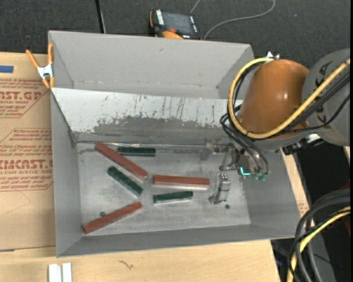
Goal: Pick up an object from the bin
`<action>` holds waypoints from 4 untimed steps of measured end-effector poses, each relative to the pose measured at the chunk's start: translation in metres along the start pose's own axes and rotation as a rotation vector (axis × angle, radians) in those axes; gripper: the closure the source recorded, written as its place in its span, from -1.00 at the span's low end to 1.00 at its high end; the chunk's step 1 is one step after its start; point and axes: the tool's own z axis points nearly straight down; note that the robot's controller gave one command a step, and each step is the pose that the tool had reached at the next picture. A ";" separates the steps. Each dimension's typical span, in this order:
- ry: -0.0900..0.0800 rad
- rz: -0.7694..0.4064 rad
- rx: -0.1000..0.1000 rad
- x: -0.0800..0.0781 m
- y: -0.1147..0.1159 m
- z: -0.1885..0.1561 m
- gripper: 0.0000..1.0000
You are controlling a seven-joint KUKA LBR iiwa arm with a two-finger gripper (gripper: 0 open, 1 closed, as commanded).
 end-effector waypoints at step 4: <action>-0.006 -0.220 0.000 0.023 0.084 0.083 1.00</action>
Offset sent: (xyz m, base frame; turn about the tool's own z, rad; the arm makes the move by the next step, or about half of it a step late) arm 0.0029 0.0139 -0.1295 -0.0516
